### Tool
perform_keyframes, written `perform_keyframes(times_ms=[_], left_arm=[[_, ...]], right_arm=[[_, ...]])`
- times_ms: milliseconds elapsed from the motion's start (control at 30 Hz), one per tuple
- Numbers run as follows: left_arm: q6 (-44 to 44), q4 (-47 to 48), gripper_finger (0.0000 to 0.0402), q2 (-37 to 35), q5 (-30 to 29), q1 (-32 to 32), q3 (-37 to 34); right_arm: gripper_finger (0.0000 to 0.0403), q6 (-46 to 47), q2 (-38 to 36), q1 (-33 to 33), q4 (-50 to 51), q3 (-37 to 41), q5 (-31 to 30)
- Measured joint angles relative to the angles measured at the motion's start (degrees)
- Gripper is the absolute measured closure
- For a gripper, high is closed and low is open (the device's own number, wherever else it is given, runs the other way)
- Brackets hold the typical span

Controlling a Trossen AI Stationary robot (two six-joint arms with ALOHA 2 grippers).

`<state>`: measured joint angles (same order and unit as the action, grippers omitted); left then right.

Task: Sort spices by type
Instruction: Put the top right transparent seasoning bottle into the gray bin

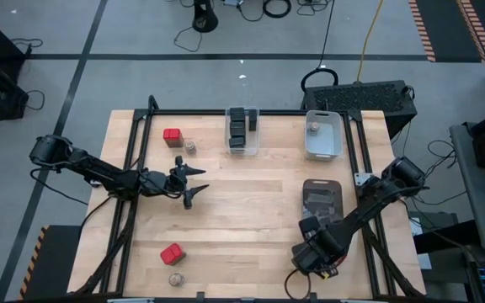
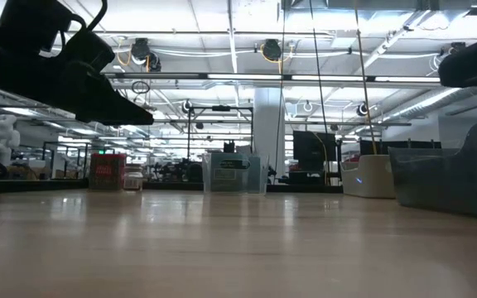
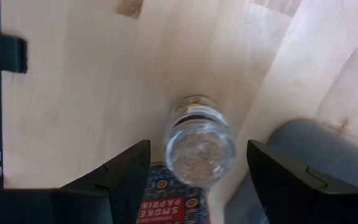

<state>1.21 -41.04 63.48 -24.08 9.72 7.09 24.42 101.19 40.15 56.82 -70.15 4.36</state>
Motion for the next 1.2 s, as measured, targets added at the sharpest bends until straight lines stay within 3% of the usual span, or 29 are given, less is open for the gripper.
perform_keyframes(times_ms=[567,633,800,1200], left_arm=[[1.21,-0.94,0.0152,0.00,0.11,0.00,0.00],[1.37,-2.74,0.0152,0.00,2.68,0.00,0.00],[-0.28,-8.47,0.0152,-0.02,12.22,0.04,0.00],[-0.28,-7.65,0.0152,0.00,13.14,0.00,0.00]], right_arm=[[0.0152,1.05,-0.04,1.34,-1.27,2.49,-1.66],[0.0154,1.07,-0.03,1.32,-1.35,2.49,-1.67],[0.0180,1.07,-0.04,1.32,-2.30,2.49,-1.68],[0.0252,1.95,-0.04,1.08,-3.96,2.43,-1.22]])
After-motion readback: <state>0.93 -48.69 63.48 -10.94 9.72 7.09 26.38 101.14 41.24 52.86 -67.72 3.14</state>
